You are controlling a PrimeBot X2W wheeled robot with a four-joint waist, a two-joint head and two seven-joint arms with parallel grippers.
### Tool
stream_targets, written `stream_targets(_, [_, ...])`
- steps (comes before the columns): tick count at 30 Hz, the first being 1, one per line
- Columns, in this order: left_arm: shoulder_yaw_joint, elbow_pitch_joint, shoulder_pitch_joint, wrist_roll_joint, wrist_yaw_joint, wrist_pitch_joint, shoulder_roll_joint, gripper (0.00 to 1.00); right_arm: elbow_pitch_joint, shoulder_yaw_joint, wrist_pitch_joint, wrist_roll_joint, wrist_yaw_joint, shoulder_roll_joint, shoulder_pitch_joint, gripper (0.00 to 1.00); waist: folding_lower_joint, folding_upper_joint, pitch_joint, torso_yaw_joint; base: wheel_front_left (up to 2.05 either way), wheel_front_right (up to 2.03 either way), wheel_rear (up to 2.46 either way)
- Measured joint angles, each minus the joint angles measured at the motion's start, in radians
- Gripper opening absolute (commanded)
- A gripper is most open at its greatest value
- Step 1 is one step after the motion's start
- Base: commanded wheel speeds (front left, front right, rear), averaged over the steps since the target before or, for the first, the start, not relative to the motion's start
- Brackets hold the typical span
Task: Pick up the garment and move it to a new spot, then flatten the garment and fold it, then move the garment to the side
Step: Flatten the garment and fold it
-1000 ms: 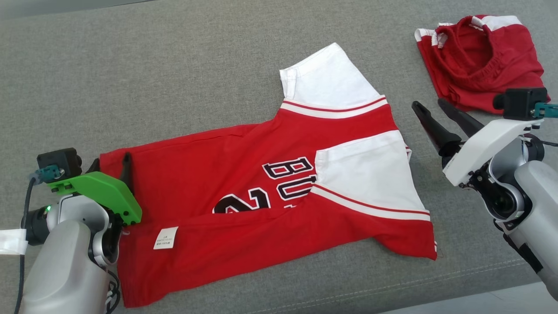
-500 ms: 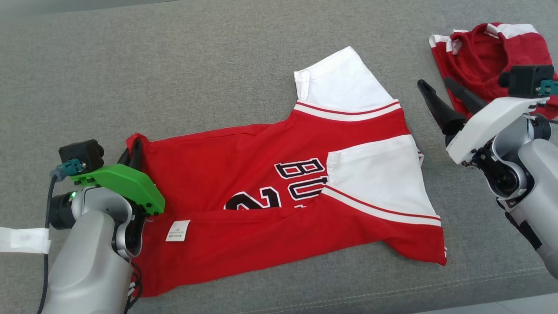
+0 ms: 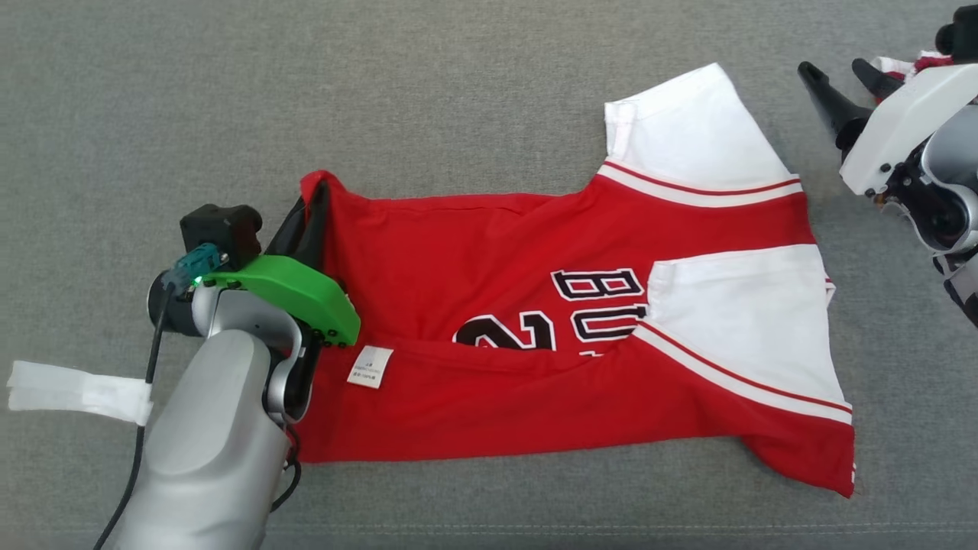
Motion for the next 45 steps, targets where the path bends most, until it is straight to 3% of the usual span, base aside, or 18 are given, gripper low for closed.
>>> stream_targets(14, [-0.059, -0.030, -0.027, 0.017, -0.018, -0.065, -0.024, 0.00, 0.126, 0.056, 0.100, -0.055, 0.003, -0.013, -0.113, 1.00, 0.0001, 0.0000, 0.108, 0.127, 0.00, 0.00, 0.00])
stream_targets(26, [-0.072, -0.020, -0.028, 0.016, -0.018, -0.075, -0.030, 0.00, 0.198, 0.076, 0.109, -0.082, 0.028, 0.001, -0.172, 1.00, 0.0001, 0.0000, 0.140, 0.153, 0.00, 0.00, 0.00])
stream_targets(28, [-0.072, -0.018, -0.029, 0.016, -0.018, -0.076, -0.030, 0.00, 0.207, 0.078, 0.109, -0.082, 0.037, 0.006, -0.180, 0.45, 0.0001, 0.0000, 0.143, 0.153, 0.00, 0.00, 0.00])
stream_targets(32, [-0.070, -0.009, -0.032, 0.015, -0.018, -0.084, -0.031, 0.00, 0.222, 0.092, 0.110, -0.090, 0.050, 0.016, -0.195, 0.15, 0.0001, 0.0000, 0.145, 0.151, 0.00, 0.00, 0.00])
stream_targets(33, [-0.067, -0.005, -0.032, 0.014, -0.018, -0.085, -0.031, 0.00, 0.225, 0.098, 0.108, -0.097, 0.054, 0.020, -0.199, 0.00, 0.0001, 0.0000, 0.145, 0.149, 0.00, 0.00, 0.00])
stream_targets(45, [-0.020, 0.033, -0.033, -0.020, -0.017, -0.093, -0.032, 0.00, 0.249, 0.091, 0.005, -0.089, 0.094, 0.089, -0.206, 0.00, 0.0001, 0.0000, 0.112, 0.108, 0.00, 0.00, 0.00])
